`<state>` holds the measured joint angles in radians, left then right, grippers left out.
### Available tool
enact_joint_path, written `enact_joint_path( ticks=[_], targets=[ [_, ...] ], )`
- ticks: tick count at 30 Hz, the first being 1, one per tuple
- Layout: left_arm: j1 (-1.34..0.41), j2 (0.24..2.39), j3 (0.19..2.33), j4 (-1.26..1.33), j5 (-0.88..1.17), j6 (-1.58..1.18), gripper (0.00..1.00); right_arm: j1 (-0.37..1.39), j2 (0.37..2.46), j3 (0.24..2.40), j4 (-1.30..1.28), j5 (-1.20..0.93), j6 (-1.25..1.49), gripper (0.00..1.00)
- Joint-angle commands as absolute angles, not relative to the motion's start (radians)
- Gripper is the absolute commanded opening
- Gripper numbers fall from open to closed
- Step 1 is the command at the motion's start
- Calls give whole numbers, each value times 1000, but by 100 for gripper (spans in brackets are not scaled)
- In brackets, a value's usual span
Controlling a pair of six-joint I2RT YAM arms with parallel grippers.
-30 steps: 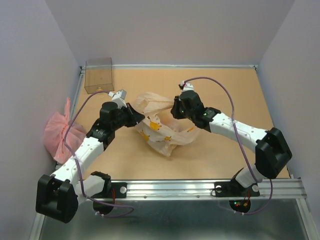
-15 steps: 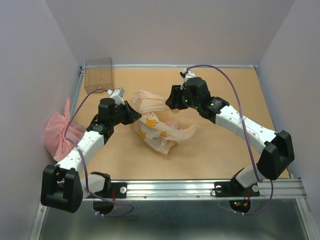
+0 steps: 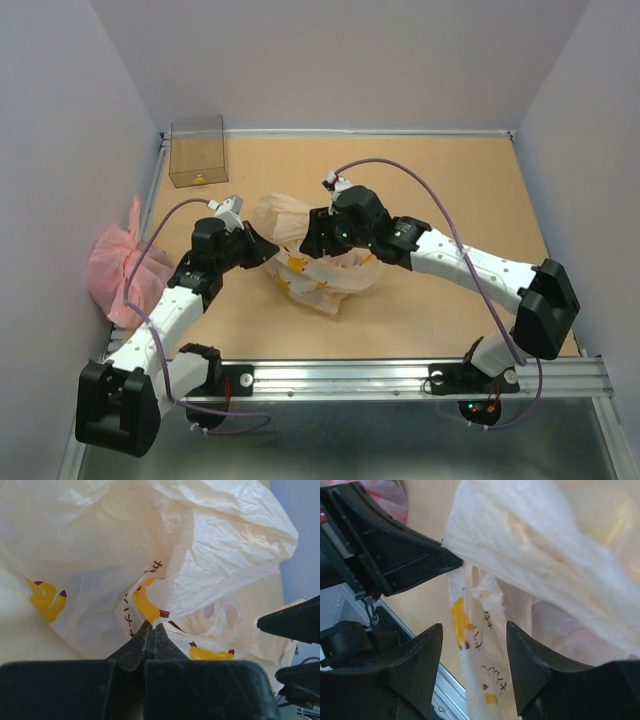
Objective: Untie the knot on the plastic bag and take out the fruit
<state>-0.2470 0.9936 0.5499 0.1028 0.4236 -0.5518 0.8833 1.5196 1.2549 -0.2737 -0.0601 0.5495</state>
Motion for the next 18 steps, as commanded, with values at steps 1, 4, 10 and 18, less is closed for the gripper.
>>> enact_joint_path(
  ticks=[1, 4, 10, 18],
  targets=[
    [-252, 931, 496, 64, 410, -551, 0, 882, 1557, 1216, -258, -49, 600, 59],
    [-252, 916, 479, 54, 413, -548, 0, 888, 1603, 1244, -253, -25, 597, 59],
    [-252, 910, 497, 57, 419, -557, 0, 899, 1701, 1341, -241, -31, 569, 69],
    [-256, 930, 515, 80, 423, -563, 0, 923, 1821, 1433, -235, -28, 561, 71]
  ],
)
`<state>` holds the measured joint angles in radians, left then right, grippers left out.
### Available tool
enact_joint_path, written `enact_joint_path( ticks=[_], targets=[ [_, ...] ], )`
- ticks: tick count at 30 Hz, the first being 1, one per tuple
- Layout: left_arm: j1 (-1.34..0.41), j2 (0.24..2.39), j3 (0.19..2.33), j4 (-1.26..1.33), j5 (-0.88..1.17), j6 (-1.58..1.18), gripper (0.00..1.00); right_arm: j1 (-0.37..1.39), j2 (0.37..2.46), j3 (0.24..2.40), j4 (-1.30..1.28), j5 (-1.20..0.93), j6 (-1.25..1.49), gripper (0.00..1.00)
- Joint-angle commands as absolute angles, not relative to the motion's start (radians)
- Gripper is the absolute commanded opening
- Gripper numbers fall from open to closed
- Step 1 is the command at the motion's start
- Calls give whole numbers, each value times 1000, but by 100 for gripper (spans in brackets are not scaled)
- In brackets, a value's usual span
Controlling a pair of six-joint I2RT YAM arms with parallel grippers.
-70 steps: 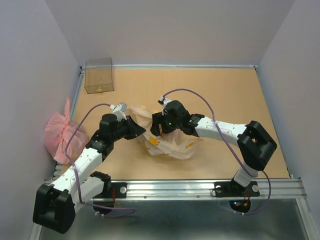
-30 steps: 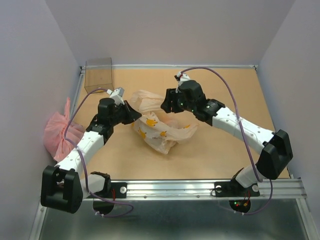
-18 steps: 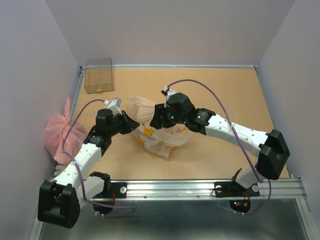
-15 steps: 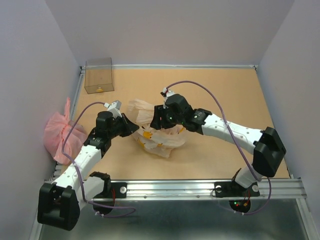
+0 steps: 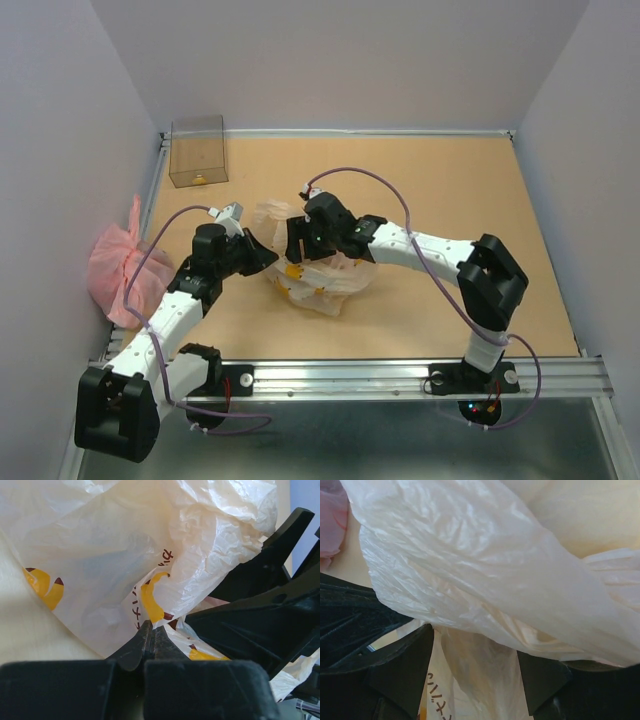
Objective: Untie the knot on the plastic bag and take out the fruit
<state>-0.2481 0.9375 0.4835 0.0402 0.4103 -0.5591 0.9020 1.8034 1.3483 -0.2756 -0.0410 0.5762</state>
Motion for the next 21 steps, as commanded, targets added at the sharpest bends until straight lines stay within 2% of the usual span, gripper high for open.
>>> enact_joint_path(
  ticks=[1, 4, 7, 8, 11, 13, 18, 21],
  targets=[
    [-256, 930, 517, 81, 423, -563, 0, 926, 1828, 1439, -235, -20, 558, 70],
    [-256, 920, 526, 81, 414, -561, 0, 933, 1855, 1437, -235, 61, 540, 62],
    [-255, 907, 540, 48, 365, -554, 0, 931, 1842, 1399, -241, 227, 528, 38],
    [-256, 904, 549, 34, 320, -552, 0, 931, 1833, 1385, -245, 277, 523, 34],
    [-255, 894, 567, -23, 218, -557, 0, 893, 1784, 1347, -284, 482, 505, 26],
    [-250, 899, 575, -47, 172, -558, 0, 859, 1757, 1324, -298, 538, 499, 24],
    [-222, 936, 601, -97, 109, -558, 0, 708, 1666, 1253, -317, 658, 489, 9],
    [-203, 939, 617, -107, 83, -561, 0, 614, 1628, 1220, -327, 683, 494, 6]
  ],
)
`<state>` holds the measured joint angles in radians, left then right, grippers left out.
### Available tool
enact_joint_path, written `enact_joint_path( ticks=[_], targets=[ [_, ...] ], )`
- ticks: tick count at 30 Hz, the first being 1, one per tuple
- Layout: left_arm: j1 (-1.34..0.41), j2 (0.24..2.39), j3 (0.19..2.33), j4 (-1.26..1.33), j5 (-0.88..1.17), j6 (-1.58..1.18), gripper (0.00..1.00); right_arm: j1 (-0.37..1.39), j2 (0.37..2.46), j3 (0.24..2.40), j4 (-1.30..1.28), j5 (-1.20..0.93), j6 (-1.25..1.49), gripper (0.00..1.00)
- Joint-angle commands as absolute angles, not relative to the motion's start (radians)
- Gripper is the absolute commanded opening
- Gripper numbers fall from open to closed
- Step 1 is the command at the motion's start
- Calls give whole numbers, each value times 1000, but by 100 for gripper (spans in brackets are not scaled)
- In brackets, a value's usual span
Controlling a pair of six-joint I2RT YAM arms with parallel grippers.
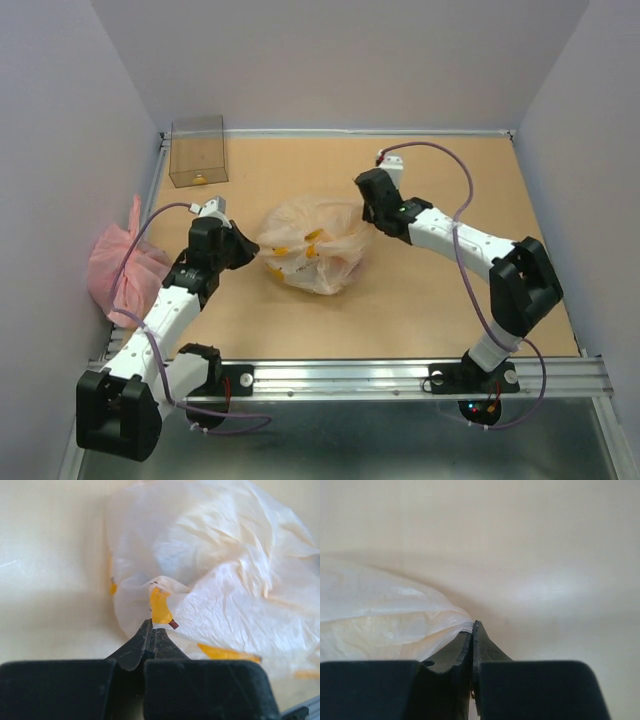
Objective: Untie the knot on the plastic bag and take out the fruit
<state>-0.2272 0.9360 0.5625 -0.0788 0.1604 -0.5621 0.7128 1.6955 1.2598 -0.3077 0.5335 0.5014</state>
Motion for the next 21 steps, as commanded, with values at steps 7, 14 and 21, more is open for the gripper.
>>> enact_joint_path(
  ticks=[7, 14, 21],
  targets=[
    [-149, 1017, 675, -104, 70, -554, 0, 434, 1586, 1262, -331, 603, 503, 5],
    [-164, 1222, 846, 96, 267, -578, 0, 440, 1663, 1463, -328, 274, 396, 24],
    [-267, 1270, 913, 118, 281, -545, 0, 554, 1556, 1525, -353, 175, 310, 70]
  ],
)
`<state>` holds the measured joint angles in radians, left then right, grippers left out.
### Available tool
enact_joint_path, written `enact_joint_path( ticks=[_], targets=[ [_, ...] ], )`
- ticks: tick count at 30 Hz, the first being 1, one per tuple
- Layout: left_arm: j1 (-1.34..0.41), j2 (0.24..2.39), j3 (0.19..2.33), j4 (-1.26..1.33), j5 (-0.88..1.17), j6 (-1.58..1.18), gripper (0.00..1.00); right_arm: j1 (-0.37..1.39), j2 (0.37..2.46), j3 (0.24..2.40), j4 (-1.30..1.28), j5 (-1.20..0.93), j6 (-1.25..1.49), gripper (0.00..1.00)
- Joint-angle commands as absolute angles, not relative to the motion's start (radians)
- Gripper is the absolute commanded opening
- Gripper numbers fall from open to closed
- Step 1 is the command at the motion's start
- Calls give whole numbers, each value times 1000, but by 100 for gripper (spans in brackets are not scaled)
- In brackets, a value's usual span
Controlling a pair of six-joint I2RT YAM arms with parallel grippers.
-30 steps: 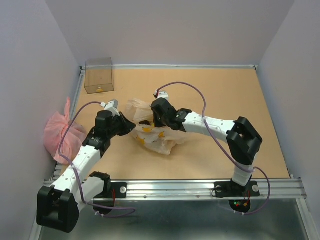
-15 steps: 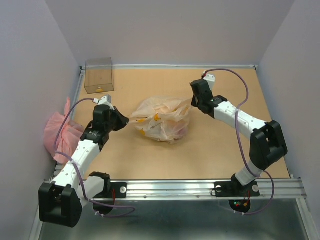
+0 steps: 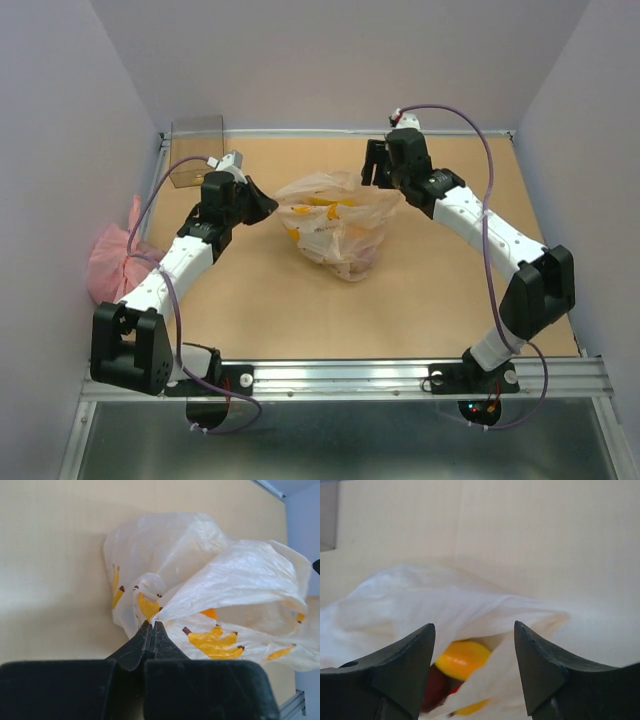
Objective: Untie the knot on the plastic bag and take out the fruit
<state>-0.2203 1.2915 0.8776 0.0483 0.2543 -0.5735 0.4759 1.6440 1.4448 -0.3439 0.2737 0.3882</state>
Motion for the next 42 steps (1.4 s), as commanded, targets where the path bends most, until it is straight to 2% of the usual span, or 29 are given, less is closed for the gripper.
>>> enact_joint_path(
  ticks=[1, 5, 10, 17, 18, 21, 23, 28, 29, 33, 37, 42],
  targets=[
    [-273, 1261, 905, 121, 275, -545, 0, 598, 1534, 1538, -360, 176, 299, 70],
    [-302, 1238, 859, 135, 246, -538, 0, 692, 1520, 1522, -385, 152, 301, 71],
    [-322, 1220, 798, 147, 224, -546, 0, 759, 1520, 1366, -394, 169, 392, 70],
    [-331, 1203, 758, 172, 195, -568, 1, 848, 1448, 1065, -419, 167, 561, 59],
    [-337, 1203, 758, 175, 193, -566, 2, 851, 1433, 1007, -423, 167, 578, 53],
    [-341, 1200, 752, 175, 190, -560, 5, 862, 1393, 937, -433, 167, 630, 43],
    [-344, 1195, 747, 175, 193, -555, 6, 868, 1370, 942, -439, 176, 630, 43],
    [-347, 1160, 709, 160, 189, -551, 7, 871, 1339, 1107, -532, 276, 571, 51],
    [-345, 1154, 692, 152, 189, -554, 9, 870, 1341, 1139, -555, 300, 568, 59],
    [-350, 1106, 653, 150, 189, -564, 9, 871, 1335, 1278, -615, 389, 549, 73],
    [-354, 1072, 618, 150, 187, -566, 10, 870, 1397, 1448, -663, 445, 496, 78],
    [-359, 1066, 612, 155, 181, -566, 10, 868, 1520, 1540, -670, 515, 462, 81]
  ],
)
